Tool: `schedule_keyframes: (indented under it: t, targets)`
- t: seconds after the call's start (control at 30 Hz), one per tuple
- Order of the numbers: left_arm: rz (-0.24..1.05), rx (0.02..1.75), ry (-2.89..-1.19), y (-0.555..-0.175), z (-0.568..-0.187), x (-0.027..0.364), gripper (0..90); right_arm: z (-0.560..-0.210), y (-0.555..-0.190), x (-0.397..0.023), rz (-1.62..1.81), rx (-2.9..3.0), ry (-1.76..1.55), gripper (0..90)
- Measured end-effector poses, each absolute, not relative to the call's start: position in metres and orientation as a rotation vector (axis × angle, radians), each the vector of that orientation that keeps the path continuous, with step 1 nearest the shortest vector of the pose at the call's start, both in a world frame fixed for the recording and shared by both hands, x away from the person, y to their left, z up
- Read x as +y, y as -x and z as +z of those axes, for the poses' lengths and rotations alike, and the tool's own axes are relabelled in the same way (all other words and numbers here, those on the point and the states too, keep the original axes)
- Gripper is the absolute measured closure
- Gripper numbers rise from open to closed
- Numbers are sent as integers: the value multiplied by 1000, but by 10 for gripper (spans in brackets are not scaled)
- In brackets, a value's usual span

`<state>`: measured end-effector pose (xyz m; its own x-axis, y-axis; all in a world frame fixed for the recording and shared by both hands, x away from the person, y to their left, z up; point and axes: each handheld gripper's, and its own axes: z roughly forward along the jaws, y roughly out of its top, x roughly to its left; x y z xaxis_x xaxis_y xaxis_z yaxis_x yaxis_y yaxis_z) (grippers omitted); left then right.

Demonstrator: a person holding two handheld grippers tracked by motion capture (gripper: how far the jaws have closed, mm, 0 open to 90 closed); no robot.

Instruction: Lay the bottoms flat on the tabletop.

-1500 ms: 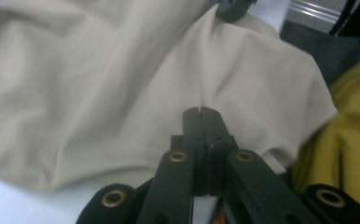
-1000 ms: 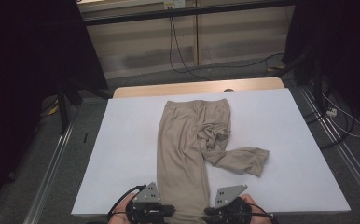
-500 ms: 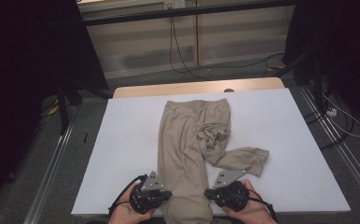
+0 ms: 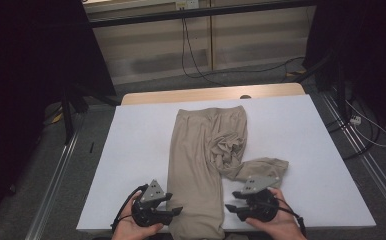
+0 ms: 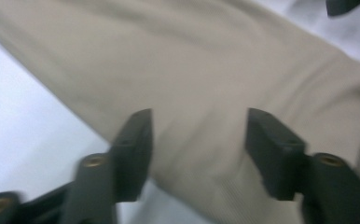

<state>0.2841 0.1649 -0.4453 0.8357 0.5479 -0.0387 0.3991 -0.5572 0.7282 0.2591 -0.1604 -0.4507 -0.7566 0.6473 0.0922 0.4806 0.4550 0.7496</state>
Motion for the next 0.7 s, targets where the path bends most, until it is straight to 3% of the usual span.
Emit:
schedule_keyframes:
  t: [0.07,0.23,0.6,0.7]
  targets:
    - [273,690,-2223,-286,-445,164,322,-446,-266,-174,1187,2416,-1037,435]
    - [287,713,-2206,-292,-445,162,249,-433,-283,-197,1180,2299,-1102,355]
    - [284,696,-2201,-296,-444,160,234,-427,-390,-171,1187,2229,-1134,200]
    - [285,699,-2197,-295,-444,161,232,-441,-405,-163,1125,2233,-1157,238]
